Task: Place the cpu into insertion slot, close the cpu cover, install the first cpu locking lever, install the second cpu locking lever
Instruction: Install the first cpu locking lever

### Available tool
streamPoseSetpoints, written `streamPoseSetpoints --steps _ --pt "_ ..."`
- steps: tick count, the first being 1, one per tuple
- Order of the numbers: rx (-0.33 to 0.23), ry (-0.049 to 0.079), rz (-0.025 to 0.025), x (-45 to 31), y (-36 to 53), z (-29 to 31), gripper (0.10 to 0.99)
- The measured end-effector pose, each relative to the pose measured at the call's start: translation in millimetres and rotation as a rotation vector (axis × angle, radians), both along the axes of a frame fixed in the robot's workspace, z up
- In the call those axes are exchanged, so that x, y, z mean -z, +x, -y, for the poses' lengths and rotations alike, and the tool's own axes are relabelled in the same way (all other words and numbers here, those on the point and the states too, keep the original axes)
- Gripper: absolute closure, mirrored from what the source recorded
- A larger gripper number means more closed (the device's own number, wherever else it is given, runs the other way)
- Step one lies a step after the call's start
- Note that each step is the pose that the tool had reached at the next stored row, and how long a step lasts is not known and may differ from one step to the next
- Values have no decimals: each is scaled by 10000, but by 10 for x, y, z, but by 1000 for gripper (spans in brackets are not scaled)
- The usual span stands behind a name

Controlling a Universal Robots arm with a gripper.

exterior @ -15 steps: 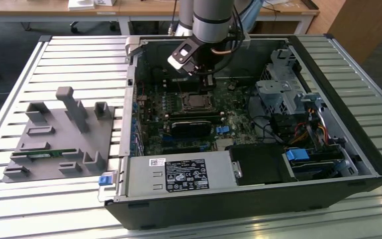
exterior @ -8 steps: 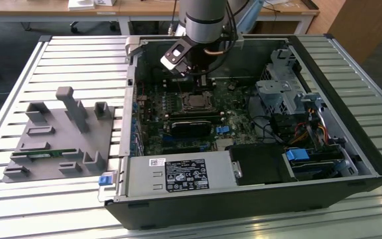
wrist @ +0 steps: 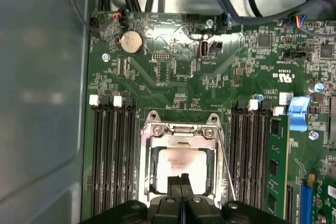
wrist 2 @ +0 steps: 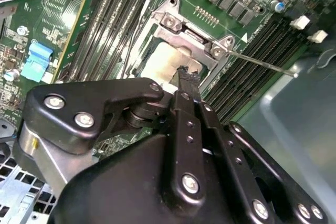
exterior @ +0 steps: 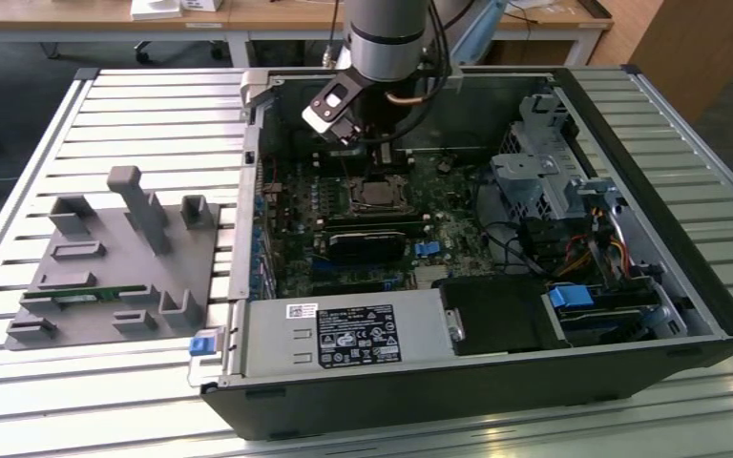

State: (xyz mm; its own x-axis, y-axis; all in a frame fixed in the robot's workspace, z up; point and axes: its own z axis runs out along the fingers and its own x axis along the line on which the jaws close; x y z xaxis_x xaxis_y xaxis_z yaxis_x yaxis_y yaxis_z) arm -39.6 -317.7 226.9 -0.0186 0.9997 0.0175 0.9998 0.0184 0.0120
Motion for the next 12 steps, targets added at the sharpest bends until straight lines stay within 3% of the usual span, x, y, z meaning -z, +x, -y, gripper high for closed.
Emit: streamPoseSetpoints --steps 12 --pt "1 -7 -1 -223 1 0 980"
